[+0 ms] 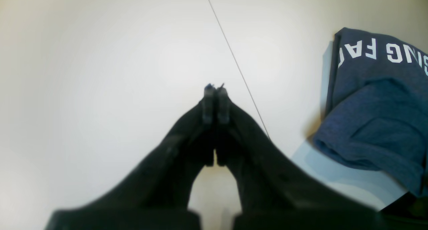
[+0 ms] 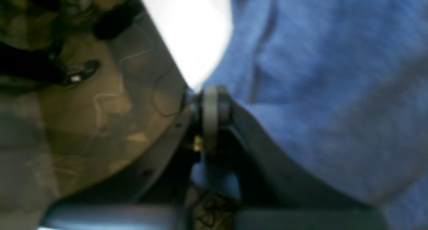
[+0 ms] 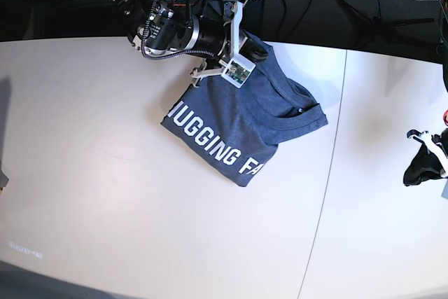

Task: Fold the T-shirt properly
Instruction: 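Release the right gripper and press the folded shirt flat, then grasp the folded shirt with both grippers and rotate it upright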

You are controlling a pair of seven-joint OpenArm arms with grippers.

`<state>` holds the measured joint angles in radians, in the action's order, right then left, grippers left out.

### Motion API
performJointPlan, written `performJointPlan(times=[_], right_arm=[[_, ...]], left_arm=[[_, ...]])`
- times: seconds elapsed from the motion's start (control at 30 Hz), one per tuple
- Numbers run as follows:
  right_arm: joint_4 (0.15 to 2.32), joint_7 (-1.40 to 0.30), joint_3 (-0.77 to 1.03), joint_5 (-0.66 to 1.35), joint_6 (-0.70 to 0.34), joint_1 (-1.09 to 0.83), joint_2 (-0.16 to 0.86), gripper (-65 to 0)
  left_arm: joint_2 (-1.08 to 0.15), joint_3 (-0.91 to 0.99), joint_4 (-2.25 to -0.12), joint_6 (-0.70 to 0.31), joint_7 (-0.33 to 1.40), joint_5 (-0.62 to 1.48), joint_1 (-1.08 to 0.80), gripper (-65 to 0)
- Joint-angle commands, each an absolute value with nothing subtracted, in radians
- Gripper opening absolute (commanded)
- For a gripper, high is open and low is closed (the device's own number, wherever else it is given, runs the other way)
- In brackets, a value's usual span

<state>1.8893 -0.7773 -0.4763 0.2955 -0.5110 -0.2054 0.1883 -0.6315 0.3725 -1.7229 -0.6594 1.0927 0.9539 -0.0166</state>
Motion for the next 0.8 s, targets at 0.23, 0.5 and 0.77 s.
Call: performJointPlan(times=[0.23,0.5,0.77], right_arm=[[1.957,-0.724,-0.463,0.265,-0.557,-0.115,0.153,-65.0],[1.903,-0.643,-0.282,0.191,-0.554,0.036,0.062,-65.0],[1.531,-0.620,-0.246,0.175,-0.554,0.305,0.042,-65.0]], left_arm=[[-0.651,0.381,-1.736,-0.697,1.078,0.995,-0.003,-65.0],[-0.626,0.378,-1.739,-0.698,1.166,1.164,-0.049,-65.0],[-0.551,0.356,-1.797,-0.698,1.225,1.275,-0.180,-65.0]])
